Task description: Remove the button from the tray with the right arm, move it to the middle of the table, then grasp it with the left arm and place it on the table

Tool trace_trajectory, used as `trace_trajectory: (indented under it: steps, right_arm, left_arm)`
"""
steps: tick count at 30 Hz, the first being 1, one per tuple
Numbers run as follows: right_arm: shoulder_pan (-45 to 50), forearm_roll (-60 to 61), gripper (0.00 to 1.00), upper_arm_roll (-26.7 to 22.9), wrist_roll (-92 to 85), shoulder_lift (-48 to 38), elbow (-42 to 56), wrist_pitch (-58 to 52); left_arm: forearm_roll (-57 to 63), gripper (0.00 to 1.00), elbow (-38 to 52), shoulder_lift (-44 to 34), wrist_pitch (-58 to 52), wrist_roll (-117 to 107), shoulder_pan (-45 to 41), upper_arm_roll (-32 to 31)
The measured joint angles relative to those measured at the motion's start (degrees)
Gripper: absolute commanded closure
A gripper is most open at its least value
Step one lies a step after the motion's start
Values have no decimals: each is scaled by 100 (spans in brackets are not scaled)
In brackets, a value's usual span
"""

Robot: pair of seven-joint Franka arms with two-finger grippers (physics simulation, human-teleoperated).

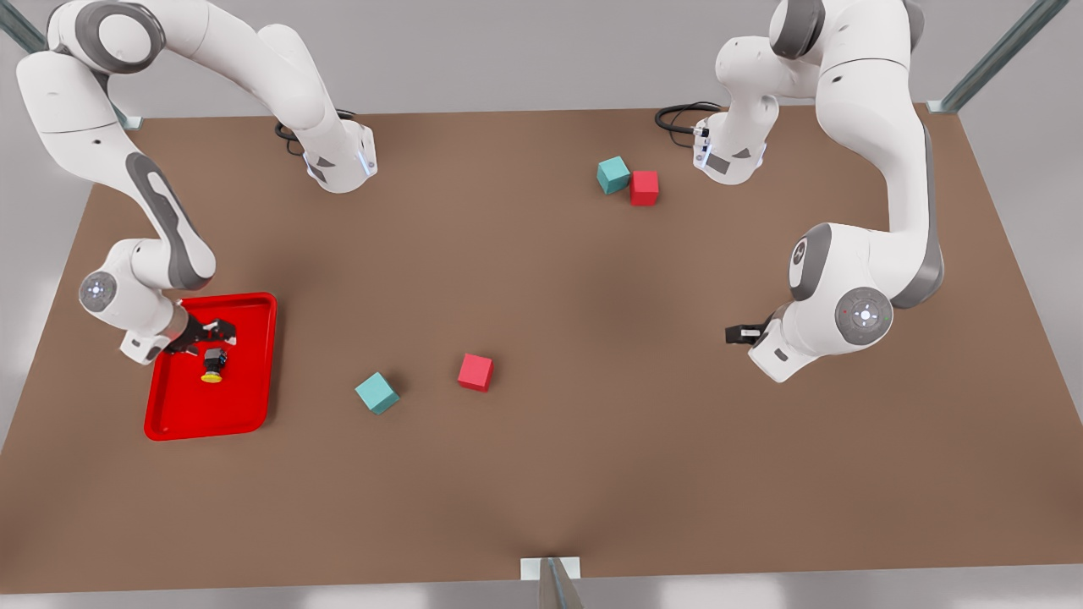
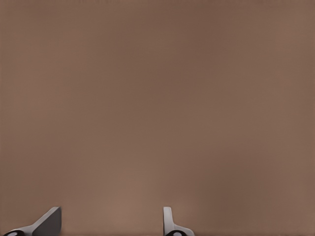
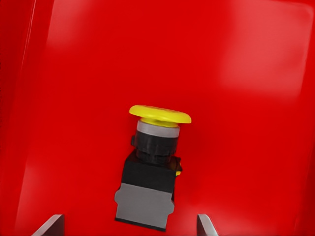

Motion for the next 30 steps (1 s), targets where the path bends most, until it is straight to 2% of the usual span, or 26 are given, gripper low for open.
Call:
trace_trajectory:
  steps: [11, 17, 20, 21, 23, 25, 27, 30]
  right_arm:
    - [201, 80, 0, -103, 203, 116, 10, 300]
    - [369, 1, 0, -335, 272, 168, 10, 425]
    - [374, -39, 29, -371, 284, 169, 11, 457]
    - [374, -37, 35, -374, 278, 162, 11, 464]
    - [375, -38, 41, -376, 270, 152, 14, 475]
    - [405, -56, 42, -378, 282, 127, 20, 484]
    - [433, -68, 48, -378, 294, 111, 25, 506]
    - [444, -67, 50, -377, 298, 92, 28, 540]
  left_arm:
    - [2, 0, 3, 48, 54, -7, -10, 0]
    - [1, 0, 4, 75, 70, -10, -18, 0]
    - [0, 0, 4, 78, 75, -13, -26, 0]
    - [0, 0, 4, 83, 79, -14, -23, 0]
    - [0, 0, 4, 87, 95, -16, -18, 0]
    - [0, 0, 2, 88, 107, -18, -18, 0]
    - [0, 0, 2, 88, 118, -19, -18, 0]
    - [0, 0, 2, 83, 126, -22, -23, 0]
